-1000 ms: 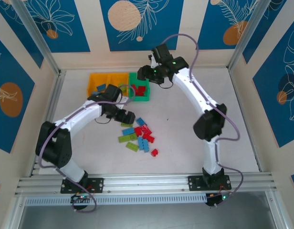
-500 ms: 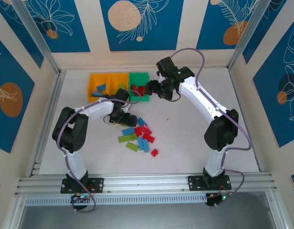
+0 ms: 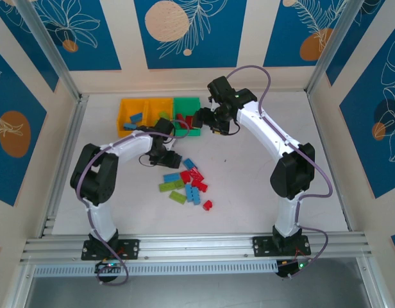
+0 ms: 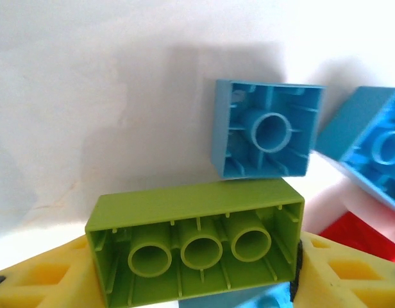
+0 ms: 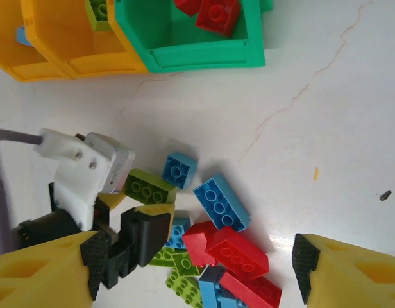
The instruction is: Sort the legos into containers by color
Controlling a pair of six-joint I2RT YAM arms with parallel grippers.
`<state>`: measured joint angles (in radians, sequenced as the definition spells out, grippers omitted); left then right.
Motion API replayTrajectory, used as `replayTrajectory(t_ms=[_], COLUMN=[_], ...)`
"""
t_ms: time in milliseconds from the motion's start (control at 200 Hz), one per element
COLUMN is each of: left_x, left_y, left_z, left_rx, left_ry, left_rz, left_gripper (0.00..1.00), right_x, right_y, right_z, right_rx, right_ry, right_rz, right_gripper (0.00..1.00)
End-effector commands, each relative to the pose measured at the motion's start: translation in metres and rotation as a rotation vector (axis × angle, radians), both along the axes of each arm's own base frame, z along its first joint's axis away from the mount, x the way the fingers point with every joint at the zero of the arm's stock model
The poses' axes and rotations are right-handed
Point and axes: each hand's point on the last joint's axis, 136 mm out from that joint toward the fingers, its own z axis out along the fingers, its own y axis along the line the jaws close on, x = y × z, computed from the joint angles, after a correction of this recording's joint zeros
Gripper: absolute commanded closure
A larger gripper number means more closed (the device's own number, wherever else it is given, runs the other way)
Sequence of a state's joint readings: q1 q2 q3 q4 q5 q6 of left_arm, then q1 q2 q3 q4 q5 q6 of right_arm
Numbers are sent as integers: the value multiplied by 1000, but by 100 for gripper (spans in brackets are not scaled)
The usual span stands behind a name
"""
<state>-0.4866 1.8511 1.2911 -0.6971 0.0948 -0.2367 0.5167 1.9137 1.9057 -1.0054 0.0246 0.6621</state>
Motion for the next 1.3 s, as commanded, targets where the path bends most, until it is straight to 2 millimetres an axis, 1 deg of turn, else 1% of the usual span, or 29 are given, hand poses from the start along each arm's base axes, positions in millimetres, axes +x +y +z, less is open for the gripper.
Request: replayTrajectory(t_ms=[0,45,90,165,220,280,345,425,530,575,640,730,830,915,1010,1065,1120,1160,1220,1295], left_x=[26,38,52,82,106,133,161,191,220,227,235,240,239,234,221,208,190,174,147,109], left_y=[2,6,12,27,40,49,55,60,59,57,55,55,54,53,51,44,35,26,13,-5], left_z=[71,90,105,120,123,122,118,119,120,118,120,125,138,155,181,198,207,209,204,183], left_rx=[-50,-52,-39,-6,19,11,-17,-45,-60,-61,-71,-84,-103,-119,-158,-202,-228,-241,-231,-204], left_ry=[-180,-238,-288,-343,-358,-378,-396,-416,-429,-422,-428,-439,-457,-474,-494,-508,-505,-497,-474,-417], left_rz=[6,18,44,113,174,232,292,334,339,337,342,346,351,349,345,321,284,242,171,69], left_gripper=[47,47,47,47,46,46,46,45,42,40,35,25,20,17,16,17,18,18,19,19], right_x=[-4,-4,-4,-3,-2,-1,0,1,1,0,-1,-4,-7,-10,-14,-16,-17,-17,-18,-18], right_y=[4,4,5,5,6,6,7,6,3,2,0,-3,-7,-9,-10,-10,-9,-9,-7,-7], right_z=[10,10,10,10,9,10,10,13,16,18,19,21,21,19,13,10,7,6,4,2], right_rx=[25,26,25,31,31,36,38,42,31,29,25,21,20,17,13,14,18,23,29,33], right_ry=[9,7,6,6,7,7,6,3,-5,-8,-11,-15,-13,-10,1,12,20,23,27,34], right_rz=[9,9,10,10,10,11,11,11,9,6,1,-9,-20,-22,-21,-20,-21,-23,-25,-26], right_gripper=[22,22,22,22,22,22,22,22,22,22,22,22,22,22,22,22,22,22,22,22])
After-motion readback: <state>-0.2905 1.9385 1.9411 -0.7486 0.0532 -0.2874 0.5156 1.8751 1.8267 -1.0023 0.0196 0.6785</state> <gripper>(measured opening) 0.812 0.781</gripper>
